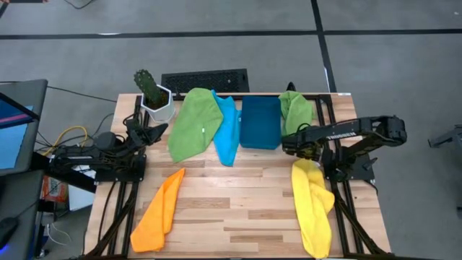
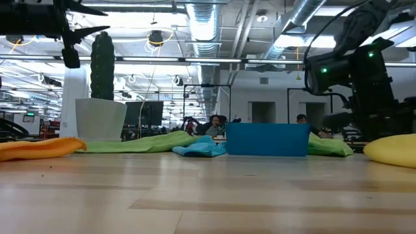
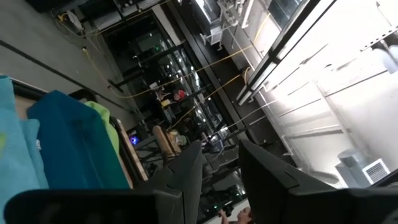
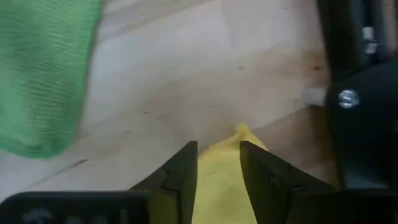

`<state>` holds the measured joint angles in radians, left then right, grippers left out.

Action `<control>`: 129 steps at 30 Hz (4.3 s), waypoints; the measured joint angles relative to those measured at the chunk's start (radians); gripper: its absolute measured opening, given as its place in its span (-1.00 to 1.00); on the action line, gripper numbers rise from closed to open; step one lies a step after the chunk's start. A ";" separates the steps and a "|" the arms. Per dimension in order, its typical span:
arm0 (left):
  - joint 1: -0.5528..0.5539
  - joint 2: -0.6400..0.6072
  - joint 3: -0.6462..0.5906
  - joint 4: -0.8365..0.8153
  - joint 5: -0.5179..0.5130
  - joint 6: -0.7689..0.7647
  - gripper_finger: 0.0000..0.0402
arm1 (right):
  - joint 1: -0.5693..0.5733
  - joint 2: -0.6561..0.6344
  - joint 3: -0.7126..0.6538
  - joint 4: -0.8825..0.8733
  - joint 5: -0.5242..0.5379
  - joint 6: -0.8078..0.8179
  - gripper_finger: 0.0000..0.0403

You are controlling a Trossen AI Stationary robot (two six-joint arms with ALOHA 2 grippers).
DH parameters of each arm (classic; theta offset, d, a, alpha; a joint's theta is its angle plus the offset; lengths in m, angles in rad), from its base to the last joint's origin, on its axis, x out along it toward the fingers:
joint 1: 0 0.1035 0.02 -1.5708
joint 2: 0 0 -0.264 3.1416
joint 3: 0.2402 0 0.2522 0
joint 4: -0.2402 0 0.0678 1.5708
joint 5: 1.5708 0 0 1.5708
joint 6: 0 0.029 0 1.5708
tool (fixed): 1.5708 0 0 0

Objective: Fold microfiber towels
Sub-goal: Fold the yellow towel

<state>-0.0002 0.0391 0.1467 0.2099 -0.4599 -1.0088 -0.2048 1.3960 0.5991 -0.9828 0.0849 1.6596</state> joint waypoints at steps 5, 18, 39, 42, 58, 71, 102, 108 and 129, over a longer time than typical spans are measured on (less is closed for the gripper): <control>0.000 0.000 0.000 -0.045 -0.003 -0.006 -0.51 | -0.004 0.008 0.001 0.105 -0.003 -0.023 -0.61; 0.000 0.000 0.000 -0.048 -0.006 -0.010 -0.51 | 0.168 0.079 0.169 -0.060 0.075 -0.044 -0.73; 0.000 0.000 0.000 -0.052 -0.078 -0.027 -0.51 | 0.230 0.147 0.074 0.002 -0.015 0.120 0.26; 0.000 0.000 0.000 -0.069 -0.078 -0.043 -0.51 | 0.231 0.166 0.097 0.029 -0.028 0.100 0.07; 0.000 0.008 0.000 -0.135 -0.060 -0.083 -0.51 | 0.270 0.396 0.372 0.906 -0.135 -0.444 -0.87; 0.000 0.027 0.000 -0.135 -0.050 -0.090 -0.51 | 0.234 0.239 0.535 -0.051 0.047 -0.638 -0.35; 0.000 0.035 0.000 -0.153 -0.097 -0.077 -0.51 | 0.224 0.188 0.138 0.286 -0.027 -0.194 -0.91; 0.000 0.040 0.000 -0.152 -0.072 -0.081 -0.51 | 0.264 0.202 0.193 0.378 -0.056 -0.209 -0.93; 0.000 0.501 0.031 0.342 0.164 0.122 -0.51 | 0.223 0.199 0.606 0.749 -0.200 -0.897 -0.93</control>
<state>-0.0002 0.5402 0.1778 0.5517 -0.2962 -0.8869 0.0181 1.5951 1.2049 -0.2335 -0.1155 0.7631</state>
